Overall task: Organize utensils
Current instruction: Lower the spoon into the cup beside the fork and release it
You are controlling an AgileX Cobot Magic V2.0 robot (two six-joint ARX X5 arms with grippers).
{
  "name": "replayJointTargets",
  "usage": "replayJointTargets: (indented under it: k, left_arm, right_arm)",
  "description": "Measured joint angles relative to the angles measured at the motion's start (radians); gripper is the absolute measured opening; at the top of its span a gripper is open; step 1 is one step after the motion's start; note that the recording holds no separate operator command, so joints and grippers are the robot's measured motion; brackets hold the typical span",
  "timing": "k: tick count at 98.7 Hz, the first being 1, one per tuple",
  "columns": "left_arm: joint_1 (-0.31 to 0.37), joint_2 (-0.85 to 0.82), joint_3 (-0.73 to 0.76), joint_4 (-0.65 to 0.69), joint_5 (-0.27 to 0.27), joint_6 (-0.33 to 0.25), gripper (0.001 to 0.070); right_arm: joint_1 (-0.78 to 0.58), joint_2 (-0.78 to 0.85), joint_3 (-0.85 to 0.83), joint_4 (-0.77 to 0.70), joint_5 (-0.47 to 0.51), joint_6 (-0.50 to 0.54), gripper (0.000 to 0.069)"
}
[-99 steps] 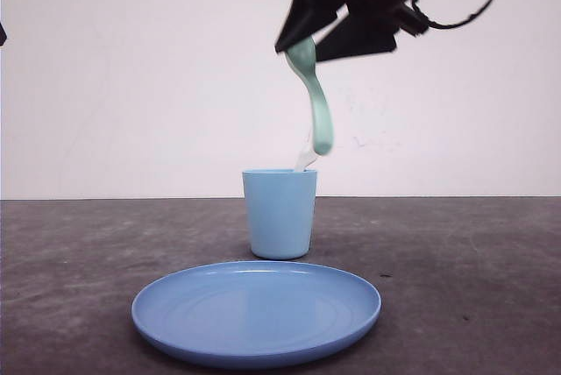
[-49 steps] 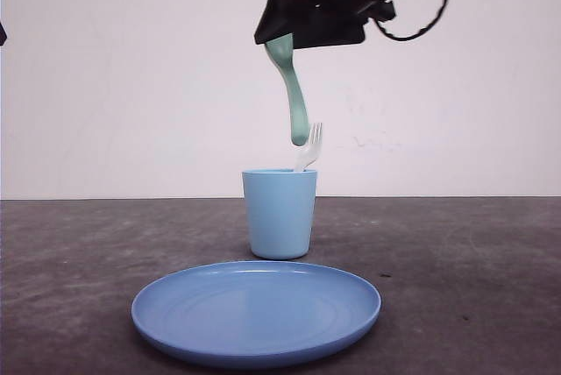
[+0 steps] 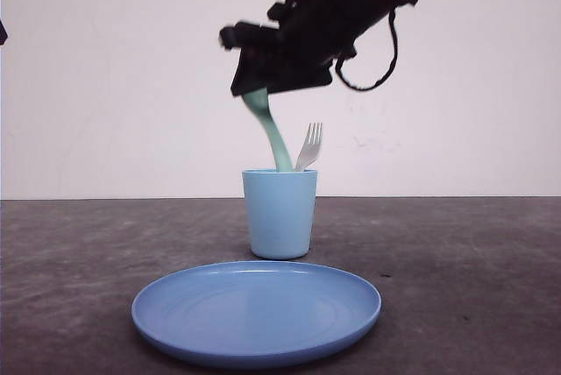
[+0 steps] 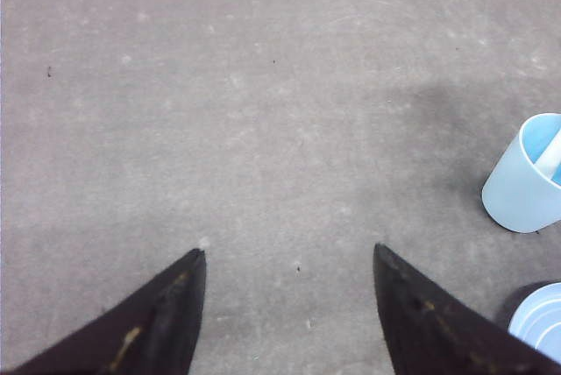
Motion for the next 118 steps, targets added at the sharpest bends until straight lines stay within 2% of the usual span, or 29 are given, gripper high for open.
replayJointTargets:
  k: [51,88,95,108,118]
  left_arm:
    - [0.0,0.0,0.0,0.0,0.0,0.002,0.0357]
    - [0.0,0.0,0.0,0.0,0.0,0.007,0.0357]
    - [0.0,0.0,0.0,0.0,0.0,0.007,0.0357]
    - [0.0,0.0,0.0,0.0,0.0,0.007,0.0357]
    - [0.0,0.0,0.0,0.0,0.0,0.007,0.0357]
  right_arm:
    - [0.006,0.026,0.0,-0.113,0.001,-0.008,0.0229]
    - [0.006,0.048,0.0,-0.118,0.0,-0.008,0.0233]
    - [0.006,0.048,0.0,-0.12,0.001,-0.009,0.0267]
    - [0.006,0.048,0.0,-0.12,0.0,-0.009,0.0402]
    - [0.006,0.048,0.0,-0.12,0.0,-0.009,0.0455]
